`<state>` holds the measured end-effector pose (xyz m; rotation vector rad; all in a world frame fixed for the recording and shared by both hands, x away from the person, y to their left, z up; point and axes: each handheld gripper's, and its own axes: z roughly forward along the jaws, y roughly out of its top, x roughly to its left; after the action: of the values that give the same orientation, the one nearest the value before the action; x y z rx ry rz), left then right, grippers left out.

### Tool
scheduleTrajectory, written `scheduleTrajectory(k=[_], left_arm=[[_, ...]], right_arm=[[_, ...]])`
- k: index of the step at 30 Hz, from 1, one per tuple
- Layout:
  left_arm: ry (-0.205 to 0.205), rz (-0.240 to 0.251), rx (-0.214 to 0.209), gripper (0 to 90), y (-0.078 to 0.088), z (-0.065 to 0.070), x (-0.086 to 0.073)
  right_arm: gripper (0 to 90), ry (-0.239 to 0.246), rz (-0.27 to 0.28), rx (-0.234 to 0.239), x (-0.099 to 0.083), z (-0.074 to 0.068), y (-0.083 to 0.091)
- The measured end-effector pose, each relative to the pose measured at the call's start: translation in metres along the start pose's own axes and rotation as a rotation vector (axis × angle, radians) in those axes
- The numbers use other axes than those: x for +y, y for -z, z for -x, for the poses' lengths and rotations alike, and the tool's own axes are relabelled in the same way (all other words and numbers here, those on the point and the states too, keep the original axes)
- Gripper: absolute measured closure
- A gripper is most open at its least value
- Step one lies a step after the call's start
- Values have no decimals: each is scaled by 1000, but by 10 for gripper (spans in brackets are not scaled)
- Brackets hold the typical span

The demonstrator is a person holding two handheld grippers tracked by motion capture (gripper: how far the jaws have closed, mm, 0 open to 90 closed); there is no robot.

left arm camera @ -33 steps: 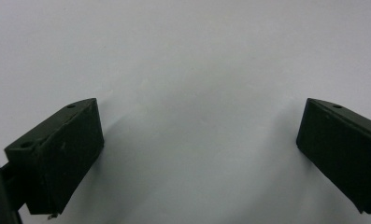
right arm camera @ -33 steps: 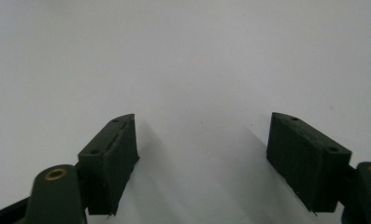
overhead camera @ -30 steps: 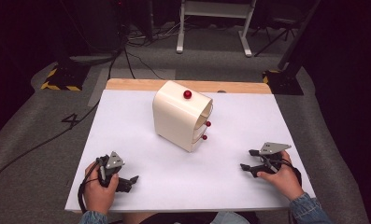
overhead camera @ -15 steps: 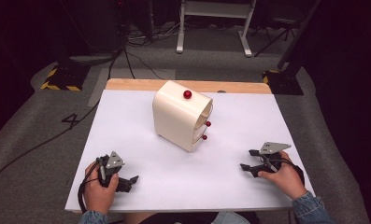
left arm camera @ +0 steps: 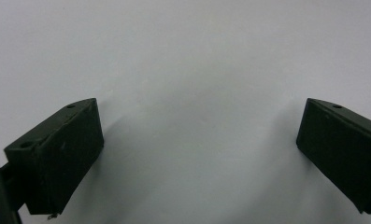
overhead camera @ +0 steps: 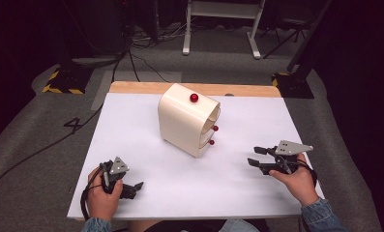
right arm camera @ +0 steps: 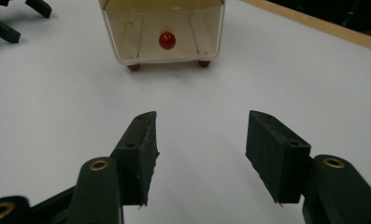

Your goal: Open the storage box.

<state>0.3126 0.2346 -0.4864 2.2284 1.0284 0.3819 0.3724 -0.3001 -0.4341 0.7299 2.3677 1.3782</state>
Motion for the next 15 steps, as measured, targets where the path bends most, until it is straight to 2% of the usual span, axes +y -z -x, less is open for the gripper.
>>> scheduleTrajectory(k=[2, 3, 5, 8, 12, 15], left_arm=[[1, 0, -1, 9, 0, 0, 0], [1, -2, -2, 9, 0, 0, 0], [1, -2, -3, 9, 0, 0, 0], [-1, -1, -2, 9, 0, 0, 0], [-1, 0, -2, 10, 0, 0, 0], [1, 3, -1, 10, 0, 0, 0]], right_arm=[[464, 5, 0, 4, 6, -2, 0], [488, -11, 12, 4, 11, -3, 0], [503, -12, 14, 27, 16, -4, -1], [500, 25, 24, 23, 28, -6, -4], [505, 33, 55, 37, 39, -9, -10], [516, 39, 88, 72, 45, -10, -18]])
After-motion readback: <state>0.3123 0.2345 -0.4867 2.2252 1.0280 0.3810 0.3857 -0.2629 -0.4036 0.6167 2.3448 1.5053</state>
